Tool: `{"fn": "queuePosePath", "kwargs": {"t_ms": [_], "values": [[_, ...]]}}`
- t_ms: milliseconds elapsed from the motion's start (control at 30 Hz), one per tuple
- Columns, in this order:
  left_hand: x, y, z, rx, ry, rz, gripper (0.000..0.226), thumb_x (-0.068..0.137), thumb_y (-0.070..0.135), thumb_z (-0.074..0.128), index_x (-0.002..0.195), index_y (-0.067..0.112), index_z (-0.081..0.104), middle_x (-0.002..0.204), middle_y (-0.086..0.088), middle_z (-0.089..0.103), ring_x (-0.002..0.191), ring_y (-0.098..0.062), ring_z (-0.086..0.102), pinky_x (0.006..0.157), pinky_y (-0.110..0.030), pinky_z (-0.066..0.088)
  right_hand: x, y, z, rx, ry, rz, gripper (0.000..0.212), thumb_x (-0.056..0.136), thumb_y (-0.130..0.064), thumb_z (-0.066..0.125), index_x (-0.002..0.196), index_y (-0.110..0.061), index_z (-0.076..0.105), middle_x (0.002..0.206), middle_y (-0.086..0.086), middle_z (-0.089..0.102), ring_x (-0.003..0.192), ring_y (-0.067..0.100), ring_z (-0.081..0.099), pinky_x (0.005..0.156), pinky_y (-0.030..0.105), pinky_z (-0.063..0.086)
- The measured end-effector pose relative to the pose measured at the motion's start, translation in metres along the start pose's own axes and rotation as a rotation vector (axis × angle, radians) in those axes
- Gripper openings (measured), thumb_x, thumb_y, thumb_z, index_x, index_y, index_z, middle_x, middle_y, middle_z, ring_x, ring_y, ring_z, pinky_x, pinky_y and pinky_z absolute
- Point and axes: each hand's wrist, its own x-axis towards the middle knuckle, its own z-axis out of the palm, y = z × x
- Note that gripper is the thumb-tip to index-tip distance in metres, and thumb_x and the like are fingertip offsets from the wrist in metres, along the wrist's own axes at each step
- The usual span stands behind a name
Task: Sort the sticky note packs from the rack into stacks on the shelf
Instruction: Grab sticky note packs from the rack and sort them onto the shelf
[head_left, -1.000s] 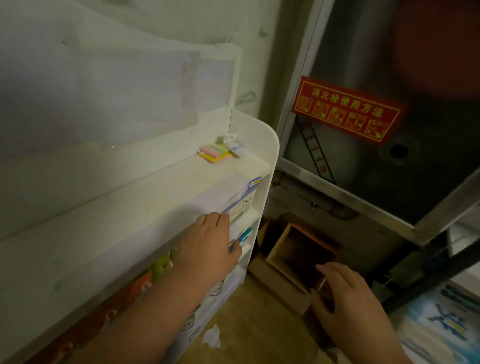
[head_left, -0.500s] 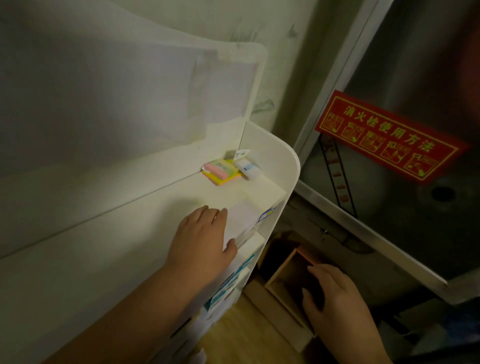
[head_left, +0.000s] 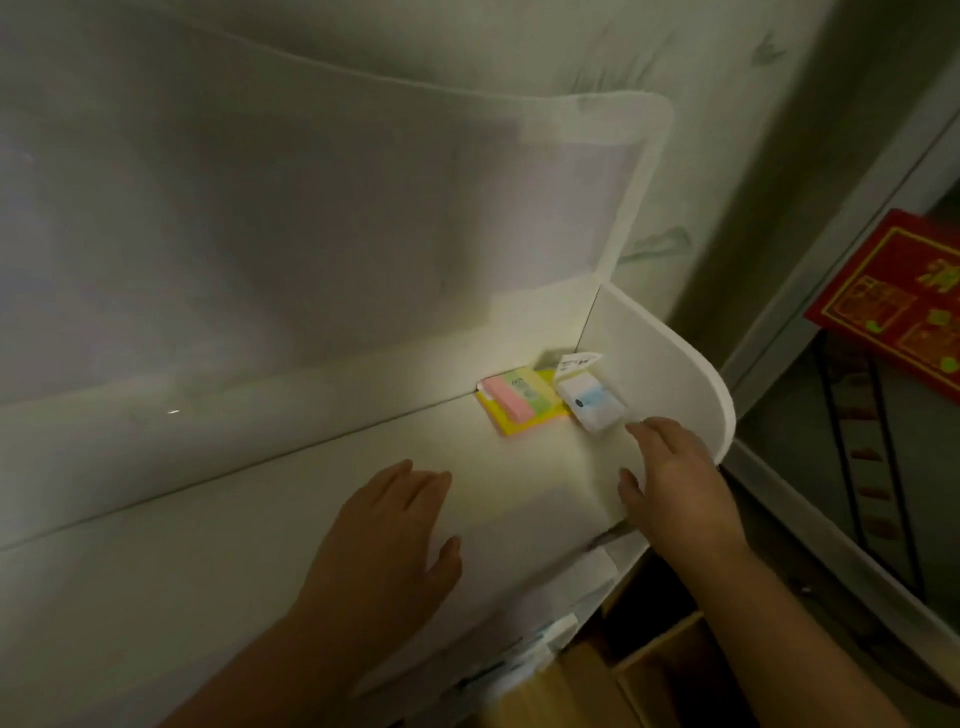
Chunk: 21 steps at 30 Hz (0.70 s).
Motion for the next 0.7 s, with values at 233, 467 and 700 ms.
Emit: {"fn": "queuePosePath", "kwargs": {"t_ms": [233,467,700], "values": [[0.021,0.033,-0.002,0.061,-0.040,-0.024,0.053,0.086,0.050,0.047,0.133,0.026,0.056,0.127,0.011,0.061,0.128,-0.016,0.050,0.103,-0.030,0.040,0.087,0.020,0.040,0.059,-0.064,-0.234,0.043,0.095,-0.022,0.056,0.137,-0.015,0.053,0.138,0.005,0.052,0.126,0.024,0.047,0.109,0.037,0.037],[0.056,0.070,0.005,0.110,-0.029,-0.061,0.054,0.087,0.051,0.044,0.132,0.025,0.058,0.128,0.009,0.061,0.128,-0.017,0.051,0.102,-0.033,0.044,0.069,0.035,0.030,0.185,0.397,-0.412,0.026,0.090,-0.029,0.048,0.094,-0.016,0.069,0.094,0.003,0.067,0.086,0.023,0.060,0.083,0.035,0.048],[0.134,0.091,0.033,0.137,-0.066,-0.063,0.055,0.089,0.045,0.053,0.136,0.016,0.049,0.139,-0.004,0.051,0.132,-0.025,0.044,0.107,-0.039,0.041,0.010,0.069,0.009,0.237,0.429,-0.479,0.029,0.093,-0.030,0.051,0.101,-0.011,0.072,0.105,0.005,0.069,0.094,0.024,0.063,0.090,0.037,0.049]]}}
